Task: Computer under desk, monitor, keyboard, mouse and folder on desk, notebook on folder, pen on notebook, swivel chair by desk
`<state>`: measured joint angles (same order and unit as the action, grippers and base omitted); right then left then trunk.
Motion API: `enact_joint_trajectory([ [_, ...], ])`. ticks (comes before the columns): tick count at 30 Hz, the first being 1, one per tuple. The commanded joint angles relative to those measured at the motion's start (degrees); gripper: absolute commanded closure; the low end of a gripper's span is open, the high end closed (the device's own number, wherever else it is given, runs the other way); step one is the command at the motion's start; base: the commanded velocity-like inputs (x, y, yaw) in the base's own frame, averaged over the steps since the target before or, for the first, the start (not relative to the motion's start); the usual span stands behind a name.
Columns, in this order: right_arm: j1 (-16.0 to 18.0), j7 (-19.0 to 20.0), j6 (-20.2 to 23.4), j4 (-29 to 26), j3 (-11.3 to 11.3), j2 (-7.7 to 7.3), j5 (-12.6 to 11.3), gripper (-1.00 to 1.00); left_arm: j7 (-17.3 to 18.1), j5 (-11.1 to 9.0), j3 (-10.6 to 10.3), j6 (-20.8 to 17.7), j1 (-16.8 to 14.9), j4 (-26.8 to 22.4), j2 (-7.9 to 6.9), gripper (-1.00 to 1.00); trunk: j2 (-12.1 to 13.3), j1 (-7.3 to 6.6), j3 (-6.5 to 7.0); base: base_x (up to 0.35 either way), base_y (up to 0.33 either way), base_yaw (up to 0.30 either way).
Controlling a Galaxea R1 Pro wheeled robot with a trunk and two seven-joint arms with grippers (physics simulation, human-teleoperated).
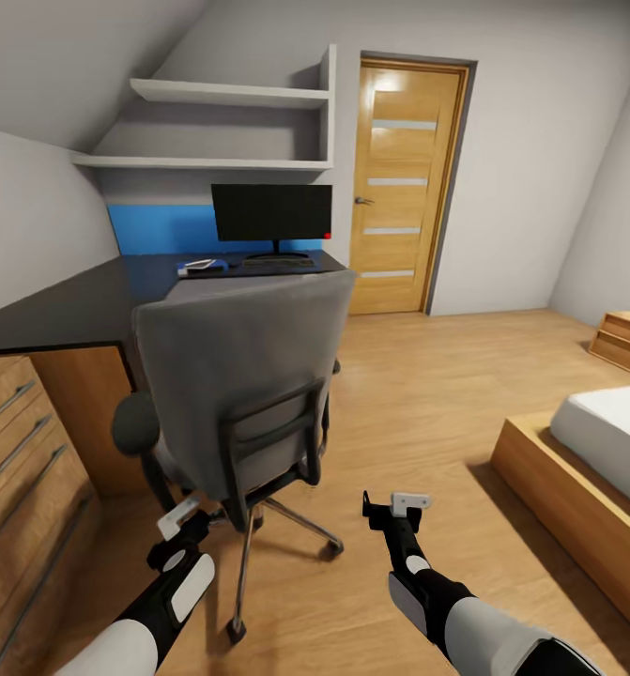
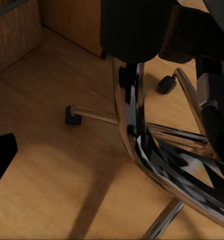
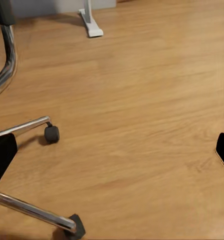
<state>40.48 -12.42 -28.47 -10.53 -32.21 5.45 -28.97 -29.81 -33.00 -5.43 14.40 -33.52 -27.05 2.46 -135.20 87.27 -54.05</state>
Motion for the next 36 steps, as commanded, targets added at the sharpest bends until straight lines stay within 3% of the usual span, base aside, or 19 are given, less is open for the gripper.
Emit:
enact_joint_trajectory([
  [1, 0.0, -0.4, -0.1, 0.0, -0.5, -0.01, -0.2, -1.00, -0.3, -0.6, -0.6, 0.3, -0.1, 0.0, -0.04, -1.00, 0.0, 0.01, -0.05, 0.217, -0.228, 0.000],
  [4, 0.0, -0.4, -0.1, 0.0, -0.5, -0.01, -0.2, -1.00, -0.3, -0.1, -0.6, 0.3, -0.1, 0.0, -0.01, -1.00, 0.0, 0.01, -0.05, 0.257, -0.163, 0.000],
  [10, 0.0, -0.4, -0.1, 0.0, -0.6, -0.01, -0.1, -1.00, -0.3, 3.3, -0.6, 0.4, -0.1, 0.0, 0.06, -1.00, 0.0, 0.01, -0.05, 0.310, -0.031, 0.000],
  [28, 0.0, -0.4, -0.1, 0.1, -0.6, -0.01, -0.1, -1.00, -0.2, 3.7, -0.6, 0.2, -0.1, 0.0, 0.16, -1.00, 0.0, 0.01, -0.05, 0.322, -0.001, 0.000],
  [32, 0.0, -0.4, -0.1, 0.1, -0.6, 0.03, -0.1, -1.00, -0.2, 3.7, -5.8, 0.1, -0.1, 0.0, 0.05, -1.00, 0.0, 0.01, -0.05, 0.326, 0.000, 0.000],
  [36, 0.0, -0.4, -0.1, 0.1, -0.6, 0.07, -0.1, -1.00, -0.2, 3.7, -7.4, -0.1, -0.1, 0.0, 0.06, -1.00, 0.0, 0.01, -0.05, 0.328, 0.000, 0.000],
])
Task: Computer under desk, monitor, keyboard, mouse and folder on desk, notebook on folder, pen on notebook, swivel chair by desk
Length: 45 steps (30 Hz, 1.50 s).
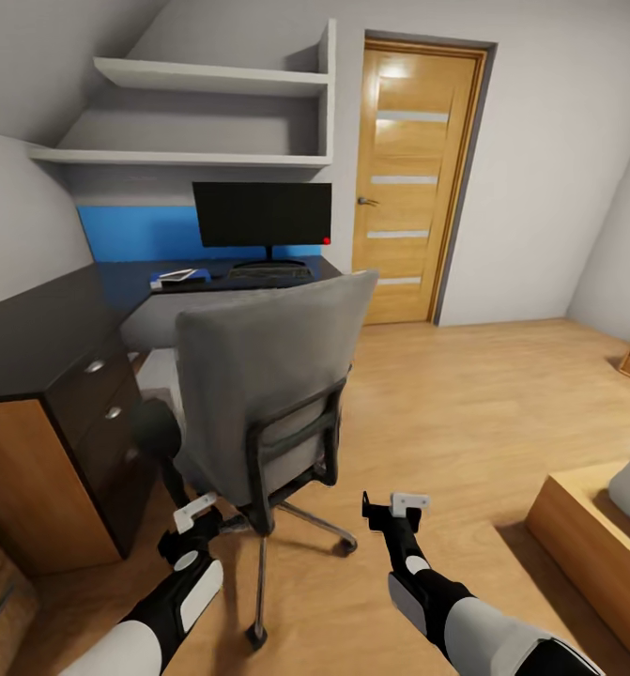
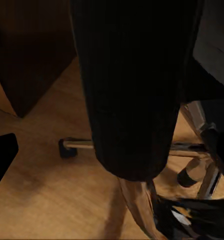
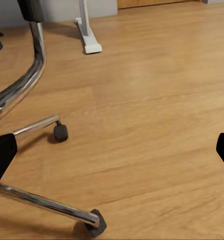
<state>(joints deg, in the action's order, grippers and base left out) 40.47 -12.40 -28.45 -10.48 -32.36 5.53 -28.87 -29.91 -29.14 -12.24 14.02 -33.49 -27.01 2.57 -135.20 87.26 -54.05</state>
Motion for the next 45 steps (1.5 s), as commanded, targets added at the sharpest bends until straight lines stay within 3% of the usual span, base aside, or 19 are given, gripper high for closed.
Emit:
enact_joint_trajectory([
  [1, 0.0, -0.4, -0.1, 0.0, -0.5, 0.01, -0.2, -1.00, 0.2, -0.2, -2.3, -0.2, -0.1, -0.1, -0.05, -1.00, 0.0, 0.02, -0.04, 0.329, 0.042, 0.000],
  [4, 0.0, -0.4, -0.1, 0.0, -0.5, 0.01, -0.1, -1.00, 0.6, -0.3, -5.8, -0.9, -0.1, -0.1, -0.10, -1.00, 0.0, 0.02, -0.04, 0.317, 0.062, 0.000],
  [8, 0.0, -0.3, -0.1, 0.0, -0.5, 0.01, -0.1, -1.00, 0.6, -0.4, -7.1, -1.0, -0.1, -0.1, -0.10, -1.00, 0.0, 0.02, -0.04, 0.112, 0.017, 0.000],
  [19, 0.0, -0.3, -0.1, 0.0, -0.7, 0.35, -0.1, -1.00, 0.5, -0.6, -7.3, -1.0, -0.1, -0.1, -0.01, -1.00, 0.0, 0.02, -0.04, -0.251, 0.001, 0.000],
  [30, 0.0, -0.4, 0.0, 0.0, -0.8, 0.89, -0.1, -1.00, 0.5, -0.6, -7.2, -0.8, -0.1, -0.2, 0.03, -1.00, 0.0, 0.02, -0.04, -0.029, 0.000, 0.036],
  [34, 0.0, -0.5, 0.0, 0.0, -0.8, 1.01, -0.1, -1.00, 0.3, -2.6, -6.8, -0.6, -0.1, -0.2, -0.23, -1.00, 0.0, 0.02, -0.04, -0.001, 0.000, 0.085],
  [35, 0.0, -0.5, 0.0, 0.0, -0.8, 1.04, -0.1, -1.00, 0.2, -5.2, -6.6, -0.5, -0.1, -0.2, -0.34, -1.00, 0.0, 0.02, -0.04, 0.000, 0.000, 0.091],
  [38, 0.0, -0.5, 0.0, 0.0, -0.8, 1.05, -0.1, -1.00, 0.1, -8.6, -6.4, -0.5, -0.1, -0.2, -0.48, -1.00, 0.0, 0.02, -0.04, 0.000, 0.000, 0.093],
  [45, 0.0, -0.6, 0.0, 0.0, -0.8, 1.06, -0.2, -1.00, 0.1, -11.5, -6.2, -0.5, -0.1, -0.3, -1.88, -1.00, 0.0, 0.02, -0.04, 0.000, 0.000, 0.126],
])
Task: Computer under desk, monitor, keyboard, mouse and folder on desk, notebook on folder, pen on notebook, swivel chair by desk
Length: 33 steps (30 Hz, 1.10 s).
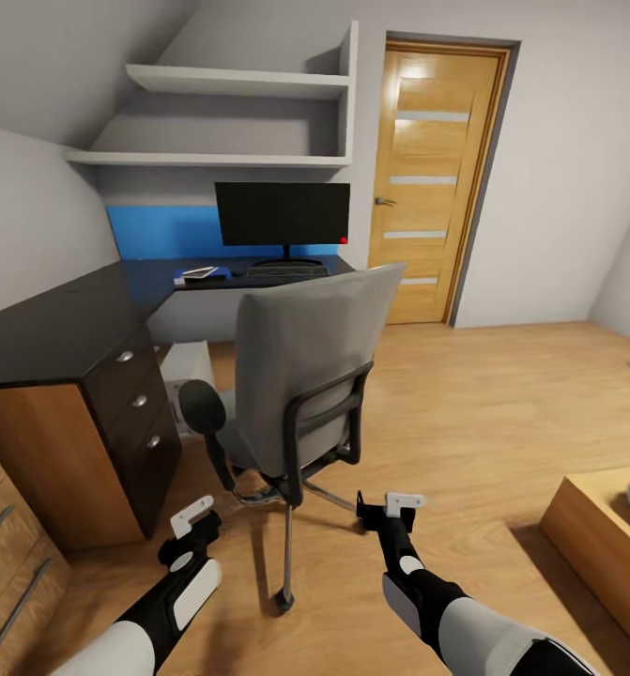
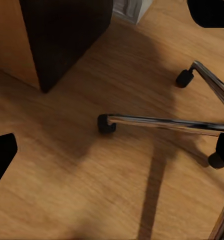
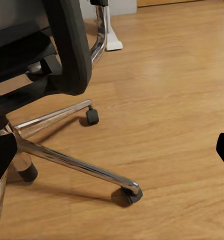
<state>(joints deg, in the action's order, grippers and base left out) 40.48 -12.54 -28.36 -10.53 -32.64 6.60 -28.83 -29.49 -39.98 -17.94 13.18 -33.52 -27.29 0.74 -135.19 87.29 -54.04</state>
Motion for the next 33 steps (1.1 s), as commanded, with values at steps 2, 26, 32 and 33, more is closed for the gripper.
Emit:
enact_joint_trajectory([
  [2, 0.0, -0.4, -0.1, 0.0, -0.5, 0.01, -0.3, -1.00, -0.3, -1.0, -0.3, 0.4, -0.1, 0.0, -0.45, -1.00, 0.0, -0.01, -0.05, 0.000, 0.000, 0.182],
  [26, 0.0, -0.6, 0.1, 0.0, -0.4, 0.78, -0.4, -1.00, -0.2, -1.3, 1.5, 0.4, -0.1, -0.2, -0.85, -1.00, 0.0, -0.01, -0.50, 0.000, 0.000, 0.218],
  [32, 0.0, -0.6, 0.1, 0.0, -0.4, 0.78, -0.5, -1.00, -0.2, -1.3, 1.5, 0.4, -0.1, -0.2, -0.86, -1.00, 0.0, -0.01, -0.69, 0.000, 0.000, 0.229],
  [33, 0.0, -0.6, 0.1, 0.0, -0.4, 0.78, -0.4, -1.00, -0.2, -1.3, 1.6, 0.4, -0.1, -0.2, -0.89, -1.00, 0.0, -0.01, -0.73, 0.000, 0.000, 0.230],
])
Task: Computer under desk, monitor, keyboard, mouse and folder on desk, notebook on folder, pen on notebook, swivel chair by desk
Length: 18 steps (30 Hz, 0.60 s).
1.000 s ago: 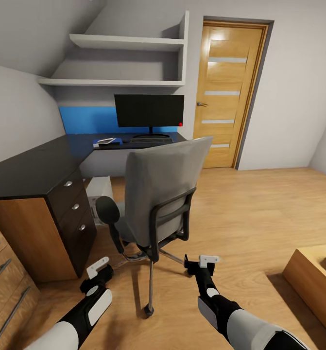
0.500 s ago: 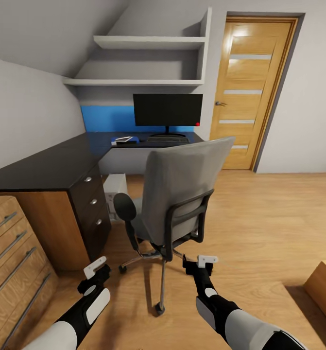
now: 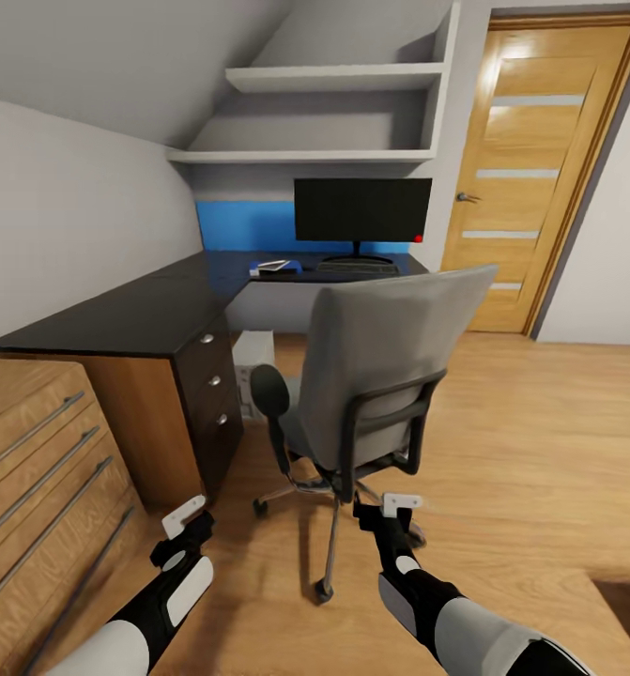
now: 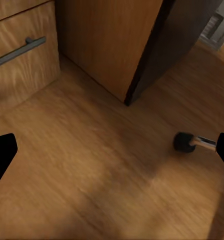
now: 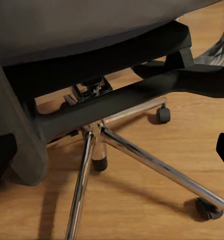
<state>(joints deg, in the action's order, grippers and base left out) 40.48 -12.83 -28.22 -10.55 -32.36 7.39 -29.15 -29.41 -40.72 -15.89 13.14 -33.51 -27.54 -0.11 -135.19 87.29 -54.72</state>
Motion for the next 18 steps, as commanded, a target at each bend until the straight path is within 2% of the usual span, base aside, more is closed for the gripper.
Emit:
enact_joint_trajectory([
  [1, 0.0, -0.4, -0.1, 0.0, -0.7, -0.01, -0.1, -1.00, -0.3, -0.6, -0.5, 0.4, -0.1, 0.0, -0.06, -1.00, 0.0, -0.01, -0.09, 0.000, 0.000, 0.230],
  [18, 0.0, -0.4, -0.1, 0.0, -0.7, -0.01, -0.2, -1.00, -0.2, -0.4, -0.8, 0.4, -0.1, 0.0, 0.23, -1.00, 0.0, -0.01, -0.66, 0.000, 0.000, 0.190],
])
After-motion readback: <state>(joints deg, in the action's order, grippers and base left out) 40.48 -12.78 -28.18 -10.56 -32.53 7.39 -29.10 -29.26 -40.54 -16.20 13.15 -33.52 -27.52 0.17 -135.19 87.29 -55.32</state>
